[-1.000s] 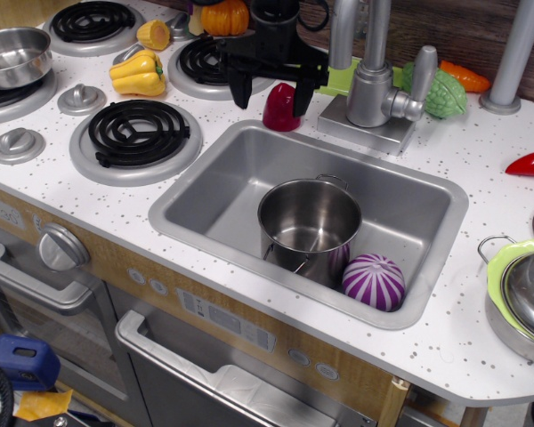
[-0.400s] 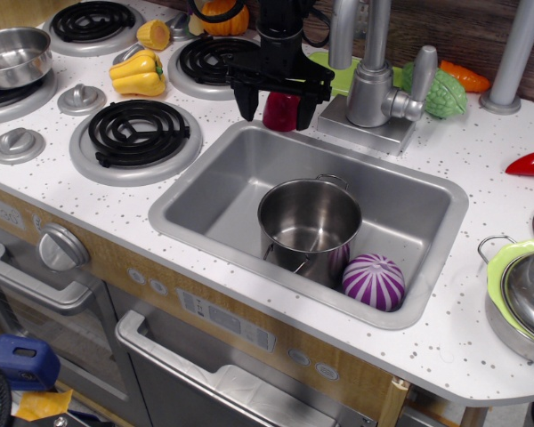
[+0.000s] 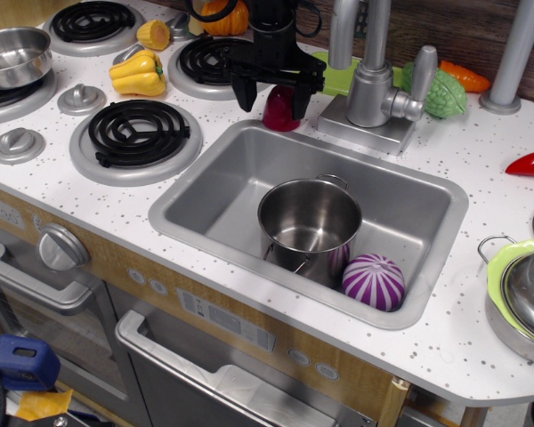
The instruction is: Put sweet potato in pot which is in sink
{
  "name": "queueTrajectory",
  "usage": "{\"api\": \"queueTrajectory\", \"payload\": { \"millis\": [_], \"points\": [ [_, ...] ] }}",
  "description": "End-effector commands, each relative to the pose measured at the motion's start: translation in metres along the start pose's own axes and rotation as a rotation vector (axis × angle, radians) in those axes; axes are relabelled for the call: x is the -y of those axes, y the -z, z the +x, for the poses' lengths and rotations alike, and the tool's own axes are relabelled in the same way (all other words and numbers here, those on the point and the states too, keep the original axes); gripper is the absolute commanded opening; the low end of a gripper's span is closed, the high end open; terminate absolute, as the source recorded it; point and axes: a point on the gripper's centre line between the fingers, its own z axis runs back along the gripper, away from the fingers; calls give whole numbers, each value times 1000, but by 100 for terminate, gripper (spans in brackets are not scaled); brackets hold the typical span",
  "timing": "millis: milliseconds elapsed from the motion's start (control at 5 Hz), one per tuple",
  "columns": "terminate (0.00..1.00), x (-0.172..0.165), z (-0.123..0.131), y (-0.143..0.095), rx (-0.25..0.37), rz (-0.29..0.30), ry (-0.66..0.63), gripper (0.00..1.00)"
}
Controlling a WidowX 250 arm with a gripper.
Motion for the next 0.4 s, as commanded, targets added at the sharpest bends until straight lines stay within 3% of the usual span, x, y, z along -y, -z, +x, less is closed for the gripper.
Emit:
{"api": "queueTrajectory", "payload": {
  "millis": [0, 200],
  "points": [
    [0, -11, 17, -12, 98, -31, 12, 100],
    [0, -15, 17, -7, 148, -95, 53, 100]
  ]
}}
